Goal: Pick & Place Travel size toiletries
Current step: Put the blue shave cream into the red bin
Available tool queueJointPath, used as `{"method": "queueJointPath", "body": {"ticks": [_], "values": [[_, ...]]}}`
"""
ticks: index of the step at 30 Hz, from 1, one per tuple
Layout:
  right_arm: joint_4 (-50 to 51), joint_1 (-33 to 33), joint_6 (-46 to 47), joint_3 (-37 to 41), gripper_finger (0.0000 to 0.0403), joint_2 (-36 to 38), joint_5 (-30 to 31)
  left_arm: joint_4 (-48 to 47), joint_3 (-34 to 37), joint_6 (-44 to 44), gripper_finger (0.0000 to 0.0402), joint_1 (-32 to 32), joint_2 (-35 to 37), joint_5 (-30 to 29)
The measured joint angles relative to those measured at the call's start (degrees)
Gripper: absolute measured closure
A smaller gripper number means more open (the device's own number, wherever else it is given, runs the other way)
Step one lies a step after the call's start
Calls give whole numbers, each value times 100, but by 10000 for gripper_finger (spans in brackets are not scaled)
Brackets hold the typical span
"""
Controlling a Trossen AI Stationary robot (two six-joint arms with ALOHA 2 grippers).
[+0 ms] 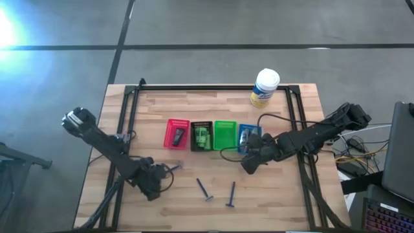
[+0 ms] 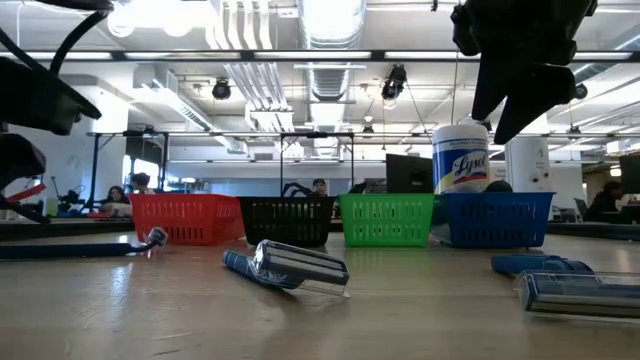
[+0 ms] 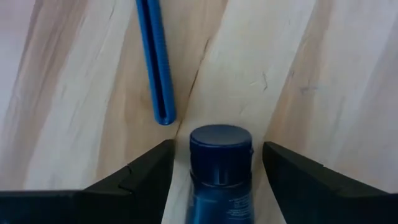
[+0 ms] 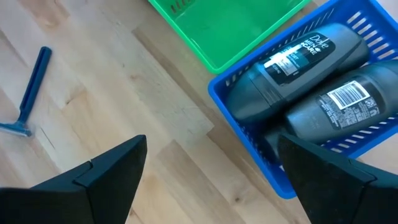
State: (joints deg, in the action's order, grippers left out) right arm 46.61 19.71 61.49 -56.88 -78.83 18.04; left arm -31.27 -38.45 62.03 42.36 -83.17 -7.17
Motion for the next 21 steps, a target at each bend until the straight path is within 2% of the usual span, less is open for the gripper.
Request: {"method": "queueJointPath", "body": {"ticks": [3, 6, 9, 13, 18, 21], "values": [[3, -39, 0, 7, 44, 0, 2, 53, 52, 391, 155, -2, 17, -50], [2, -73, -20, 15, 44, -2, 0, -122, -32, 331, 175, 1, 12, -90], [-4, -99, -133, 15, 46, -1, -1, -271, -126, -60, 215, -2, -4, -93], [-7, -105, -249, 15, 59, -2, 0, -486, -371, -154, 277, -10, -18, 38], [-8, -117, -264, 15, 79, 9, -5, -1065, -964, -148, 276, -252, 271, 69], [-9, -197, -277, 15, 88, 24, -35, -1210, -1256, -20, 276, -725, 650, -464]]}}
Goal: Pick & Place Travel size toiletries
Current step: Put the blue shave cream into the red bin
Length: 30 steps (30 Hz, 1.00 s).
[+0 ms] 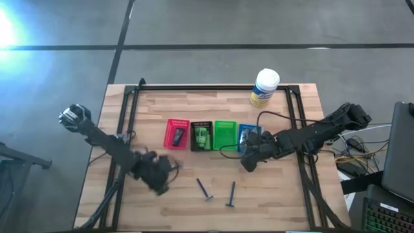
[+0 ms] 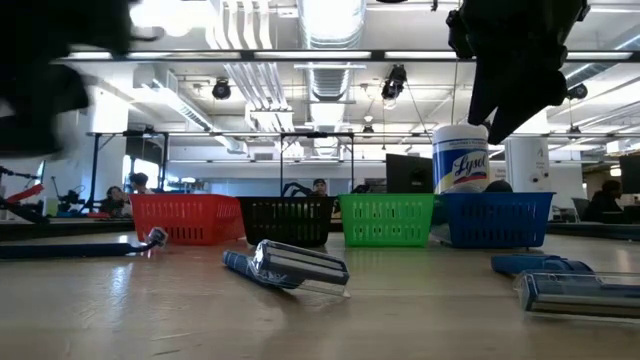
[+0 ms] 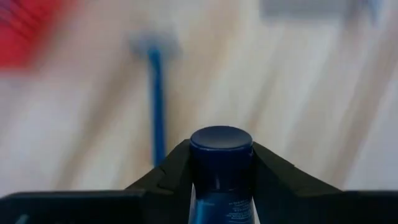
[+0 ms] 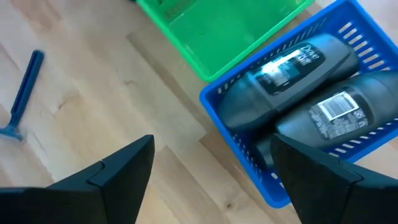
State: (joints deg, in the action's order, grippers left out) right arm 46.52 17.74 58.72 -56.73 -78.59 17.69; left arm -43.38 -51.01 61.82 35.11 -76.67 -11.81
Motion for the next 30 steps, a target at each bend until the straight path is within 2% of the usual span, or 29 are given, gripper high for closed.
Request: {"method": "queueJointPath", "body": {"ticks": [2, 5, 8, 11, 16, 19, 22, 26, 30], "values": [[0, -84, 90, 0, 93, 11, -16, -8, -75, 238, 276, -532, 253, -496], [-7, -225, 196, 0, 97, 13, -20, 99, -85, 482, 276, -1641, 613, -715], [-17, -320, 240, 0, 93, 17, -21, 365, -6, 321, 276, -2740, 834, -723], [-20, -343, 240, 0, 85, 20, -15, 684, 61, -251, 276, -3718, 848, -663], [-36, -341, 363, 0, 71, 20, 34, 1126, 119, -1157, 276, -4992, 378, -193], [-32, -341, 391, 7, 64, 20, 46, 1199, 123, -1313, 276, -5335, -57, 248], [-30, -341, 392, 7, 57, 20, 45, 1190, 121, -1321, 276, -5321, -418, 494], [2, -339, 459, 7, 51, 20, 37, 1191, 121, -1259, 270, -5180, -627, 512], [12, -339, 473, 7, 49, 20, 30, 1183, 121, -1244, 237, -5108, -617, 509]]}}
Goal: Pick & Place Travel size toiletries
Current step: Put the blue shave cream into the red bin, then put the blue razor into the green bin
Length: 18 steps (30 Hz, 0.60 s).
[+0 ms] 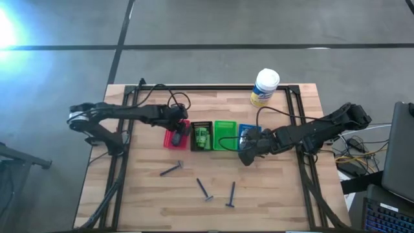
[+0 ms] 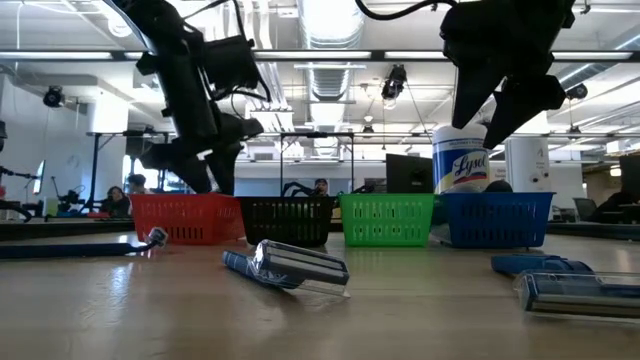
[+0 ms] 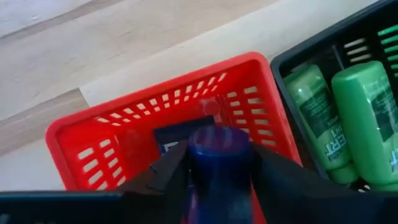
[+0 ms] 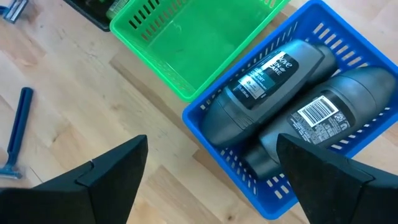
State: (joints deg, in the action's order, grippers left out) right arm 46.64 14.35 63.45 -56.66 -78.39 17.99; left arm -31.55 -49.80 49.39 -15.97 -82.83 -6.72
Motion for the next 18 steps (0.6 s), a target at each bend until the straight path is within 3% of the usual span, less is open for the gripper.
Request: {"method": "queueJointPath", "body": {"ticks": [8, 11, 15, 18], "values": [[75, 0, -182, 0, 66, 0, -1, -157, -4, -100, 179, 48, 401, 14], [130, 0, -233, 2, 70, 0, -12, -136, -66, -548, 175, 257, 747, 433], [128, 0, -423, 7, 71, 0, -136, -148, -163, -1587, 181, 1035, 1174, 1292], [129, 1, -530, 20, 65, 0, -148, -281, -166, -2148, 185, 2033, 1259, 1317]]}}
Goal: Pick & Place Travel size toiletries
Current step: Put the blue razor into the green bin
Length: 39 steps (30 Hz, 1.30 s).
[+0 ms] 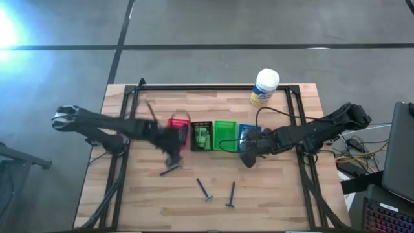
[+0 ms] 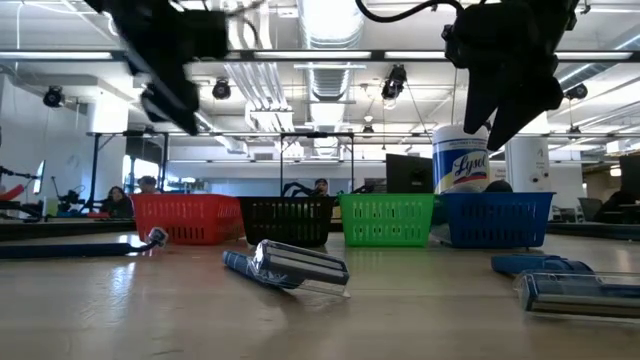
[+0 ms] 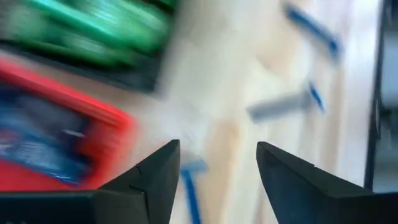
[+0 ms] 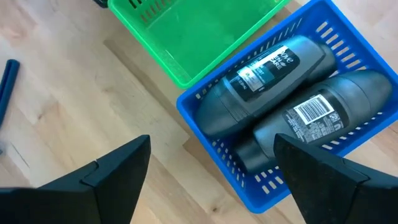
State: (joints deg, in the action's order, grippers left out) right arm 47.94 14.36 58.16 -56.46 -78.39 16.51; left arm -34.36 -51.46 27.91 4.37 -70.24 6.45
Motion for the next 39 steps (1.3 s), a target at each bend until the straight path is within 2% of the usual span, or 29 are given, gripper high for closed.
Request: {"method": "queueJointPath", "body": {"ticks": [2, 5, 8, 10, 14, 20, 25, 29, 32, 35, 39], "values": [[3, -1, -21, 1, 59, 0, 0, -115, 4, -66, 186, 720, -95, -321], [1, 1, -91, 1, 49, 0, 0, -242, 10, 34, 186, 1639, -369, -1154], [-4, -1, -177, 1, 43, 0, -2, -411, 11, 643, 186, 2175, -736, -1921], [-8, 1, -254, 1, 41, 0, -2, -620, 11, 1195, 186, 2291, -990, -2039], [-12, 1, -287, 1, 45, 0, -2, -884, 15, 1850, 186, 2303, -1343, -2023], [-15, 84, -195, 1, 50, 0, -11, -868, 92, 1320, 186, 2309, -1698, -1477], [-15, 230, 50, 1, 43, 0, -7, -800, 390, 1382, 186, 2318, -1768, -1350], [-15, 298, 161, 1, 40, 0, -2, -399, 618, 1408, 186, 2314, -1766, -918], [-17, 302, 185, 1, 40, 0, 17, -99, 826, 1414, 188, 2329, -1761, -848], [-28, 301, 193, 1, 39, 0, 39, 40, 961, 1514, 206, 2340, -1750, -1059], [-28, 303, 301, 1, 39, 0, 48, 103, 1040, 1507, 258, 2334, -1741, -1251]]}}
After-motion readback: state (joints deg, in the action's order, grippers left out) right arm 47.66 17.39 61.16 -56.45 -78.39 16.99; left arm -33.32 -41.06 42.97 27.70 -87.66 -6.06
